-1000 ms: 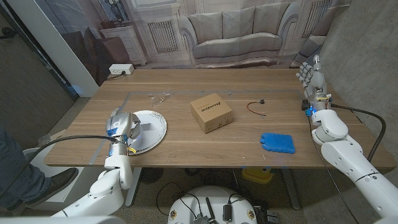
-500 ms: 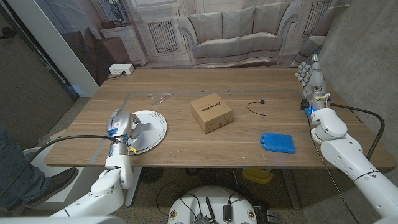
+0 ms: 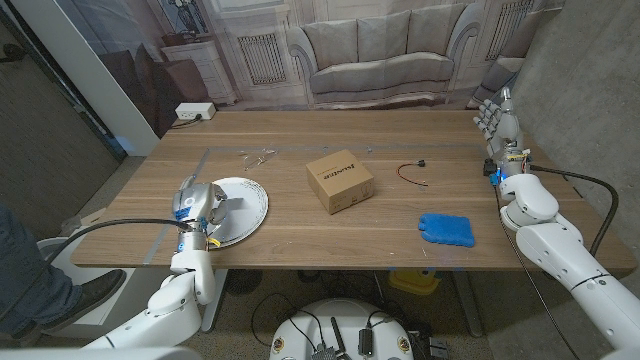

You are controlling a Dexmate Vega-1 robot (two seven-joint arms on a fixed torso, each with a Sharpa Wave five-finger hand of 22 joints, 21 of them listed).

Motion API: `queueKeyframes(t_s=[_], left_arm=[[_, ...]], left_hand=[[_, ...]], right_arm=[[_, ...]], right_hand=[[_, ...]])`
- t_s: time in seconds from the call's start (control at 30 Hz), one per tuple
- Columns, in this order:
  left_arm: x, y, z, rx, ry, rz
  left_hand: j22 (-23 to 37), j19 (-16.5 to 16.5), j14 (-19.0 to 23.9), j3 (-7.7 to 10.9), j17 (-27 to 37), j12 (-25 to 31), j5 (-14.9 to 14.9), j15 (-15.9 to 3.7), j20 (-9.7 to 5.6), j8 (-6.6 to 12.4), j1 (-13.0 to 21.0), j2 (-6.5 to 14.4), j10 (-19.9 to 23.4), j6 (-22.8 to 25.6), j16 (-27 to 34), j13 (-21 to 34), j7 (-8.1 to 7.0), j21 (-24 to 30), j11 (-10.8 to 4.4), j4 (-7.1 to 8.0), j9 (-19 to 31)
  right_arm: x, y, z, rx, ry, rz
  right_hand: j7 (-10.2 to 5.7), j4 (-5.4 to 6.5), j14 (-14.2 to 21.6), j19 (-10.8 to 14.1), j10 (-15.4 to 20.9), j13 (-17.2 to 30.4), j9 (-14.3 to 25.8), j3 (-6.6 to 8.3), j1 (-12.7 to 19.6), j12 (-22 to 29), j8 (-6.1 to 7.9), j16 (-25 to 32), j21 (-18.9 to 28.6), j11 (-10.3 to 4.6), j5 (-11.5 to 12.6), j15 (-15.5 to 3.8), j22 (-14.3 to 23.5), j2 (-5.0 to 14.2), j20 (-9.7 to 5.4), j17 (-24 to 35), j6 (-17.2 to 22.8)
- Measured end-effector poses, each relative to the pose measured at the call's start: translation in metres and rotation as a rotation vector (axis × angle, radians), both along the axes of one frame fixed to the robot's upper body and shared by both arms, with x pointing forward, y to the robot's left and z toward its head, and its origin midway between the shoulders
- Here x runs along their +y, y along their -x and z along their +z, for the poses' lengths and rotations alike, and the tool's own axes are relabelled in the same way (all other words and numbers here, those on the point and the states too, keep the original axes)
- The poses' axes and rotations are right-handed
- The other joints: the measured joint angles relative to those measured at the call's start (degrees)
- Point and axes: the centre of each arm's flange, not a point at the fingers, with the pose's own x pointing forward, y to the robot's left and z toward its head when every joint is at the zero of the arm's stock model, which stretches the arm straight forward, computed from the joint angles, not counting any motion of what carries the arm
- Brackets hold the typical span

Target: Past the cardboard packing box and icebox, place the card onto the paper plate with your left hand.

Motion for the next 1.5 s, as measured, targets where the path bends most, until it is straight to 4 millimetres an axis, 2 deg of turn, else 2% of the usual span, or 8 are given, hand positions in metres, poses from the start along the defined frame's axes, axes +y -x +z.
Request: queueKeyframes(t_s=[0.33,0.57,0.77,0.93,1.27,1.37,1.5], left_arm=[[0.0,0.003,-0.005,0.002,0.008,-0.002],[0.001,0.005,-0.006,0.003,0.013,0.0],[0.004,0.006,-0.006,0.006,0.016,0.003],[0.006,0.006,-0.005,0.007,0.018,0.003],[0.008,0.005,-0.004,0.022,0.021,-0.001],[0.008,0.004,-0.003,0.026,0.022,0.002],[0.009,0.004,-0.002,0.036,0.026,0.011]], left_hand=[[0.0,0.0,-1.4,0.4,-0.8,-1.9,-0.2,0.41,0.0,-0.65,-2.8,-0.8,-0.8,-1.5,-0.4,-2.5,-1.48,0.0,-0.03,1.32,-0.2],[0.0,-0.3,-2.8,-0.84,-1.3,-3.2,-0.2,0.73,-0.32,-1.11,-5.7,-2.6,-2.5,-2.7,-0.4,-3.6,-2.4,0.0,-0.02,2.56,-0.2],[0.0,-0.8,-3.8,-2.07,-1.6,-3.9,0.4,1.17,-0.23,-1.34,-8.9,-4.4,-4.3,-3.4,-0.5,-4.5,-3.01,0.0,-0.01,4.25,0.0],[0.1,-1.2,-4.8,-2.5,-1.8,-3.9,1.2,1.4,-0.1,-1.8,-10.6,-5.1,-6.0,-4.8,-0.7,-5.1,-2.91,0.0,-0.22,5.16,0.0],[0.1,-3.0,-8.9,-3.75,-1.7,-4.4,2.8,2.14,-0.13,-4.02,-13.6,-6.6,-12.2,-9.3,-0.7,-5.7,-3.07,0.0,-0.5,6.74,-0.2],[0.1,-3.2,-10.4,-4.17,-1.4,-4.4,3.3,2.35,-0.32,-4.94,-14.8,-6.8,-14.0,-10.5,-0.7,-6.0,-3.31,0.0,-0.62,7.62,-0.2],[0.1,-3.7,-12.3,-4.48,-1.4,-4.4,4.1,2.42,-0.23,-5.65,-15.7,-6.8,-16.5,-12.5,-0.7,-6.2,-3.1,0.0,-0.53,7.93,-0.1]], right_arm=[[0.0,0.0,0.002,0.001,0.005,0.0],[0.002,-0.002,0.004,0.004,0.009,0.006],[0.003,-0.005,0.005,0.008,0.012,0.009],[0.004,-0.006,0.005,0.011,0.013,0.01],[0.005,-0.008,0.006,0.016,0.014,0.01],[0.005,-0.009,0.006,0.017,0.014,0.011],[0.005,-0.01,0.006,0.019,0.013,0.011]], right_hand=[[0.0,-0.16,0.0,0.0,0.0,0.0,0.0,-0.16,0.0,0.0,0.0,0.0,0.0,0.0,0.0,0.0,0.0,0.0,0.0,0.0,0.0],[0.0,-0.16,0.0,0.0,0.0,0.0,0.0,-0.16,0.0,0.0,0.0,0.0,0.0,0.0,0.0,0.0,0.0,0.0,0.0,0.0,0.0],[0.0,-0.16,0.0,0.0,0.0,0.0,0.0,-0.16,0.0,0.0,0.0,0.0,0.0,0.0,0.0,0.0,0.0,0.0,0.0,0.0,0.0],[0.0,-0.16,0.0,0.0,0.0,0.0,0.0,-0.16,0.0,0.0,0.0,0.0,0.0,0.0,0.0,0.0,0.0,0.0,0.02,0.0,0.0],[0.0,-0.16,0.2,0.2,0.0,0.0,0.0,-0.16,0.0,0.0,0.0,0.0,0.0,0.0,0.0,0.22,0.0,0.0,0.21,0.0,0.0],[0.0,-0.16,0.2,0.2,0.0,0.0,0.0,-0.16,0.0,0.0,0.0,0.0,0.0,0.0,0.0,0.22,0.0,0.0,0.21,0.0,0.0],[0.0,0.08,0.2,0.2,0.0,0.0,0.0,-0.39,0.0,0.0,0.0,0.0,0.0,0.0,0.0,0.21,0.0,0.0,0.21,0.0,0.0]])
